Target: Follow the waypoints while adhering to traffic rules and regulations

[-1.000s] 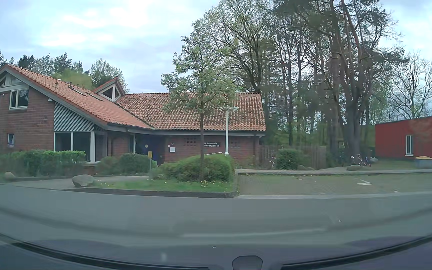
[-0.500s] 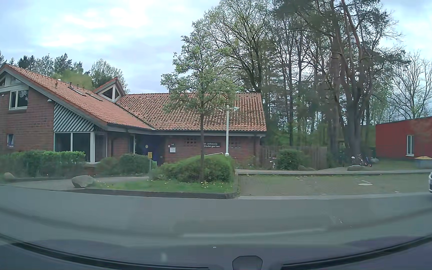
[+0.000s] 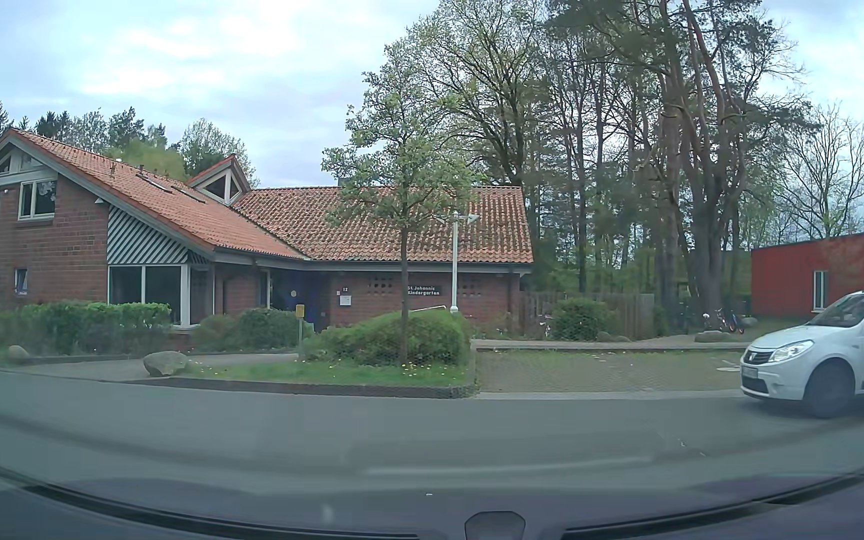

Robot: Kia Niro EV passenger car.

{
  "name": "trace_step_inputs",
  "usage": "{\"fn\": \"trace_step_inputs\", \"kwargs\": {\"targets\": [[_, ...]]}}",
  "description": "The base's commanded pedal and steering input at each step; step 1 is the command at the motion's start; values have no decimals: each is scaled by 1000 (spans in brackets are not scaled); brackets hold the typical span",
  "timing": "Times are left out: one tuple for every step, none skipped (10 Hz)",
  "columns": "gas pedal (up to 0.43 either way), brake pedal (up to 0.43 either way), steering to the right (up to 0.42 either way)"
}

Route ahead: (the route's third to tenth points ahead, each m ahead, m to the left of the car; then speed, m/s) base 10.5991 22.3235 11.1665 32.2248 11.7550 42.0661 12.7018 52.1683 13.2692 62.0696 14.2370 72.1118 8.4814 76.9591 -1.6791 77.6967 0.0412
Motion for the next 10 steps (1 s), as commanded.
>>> {"fn": "trace_step_inputs", "kwargs": {"targets": [[0,159,-76],[0,152,-76],[0,159,-76],[0,159,-76],[0,159,-76],[0,152,-76],[0,110,-76],[0,6,-76],[0,0,-76],[0,0,-76]]}}
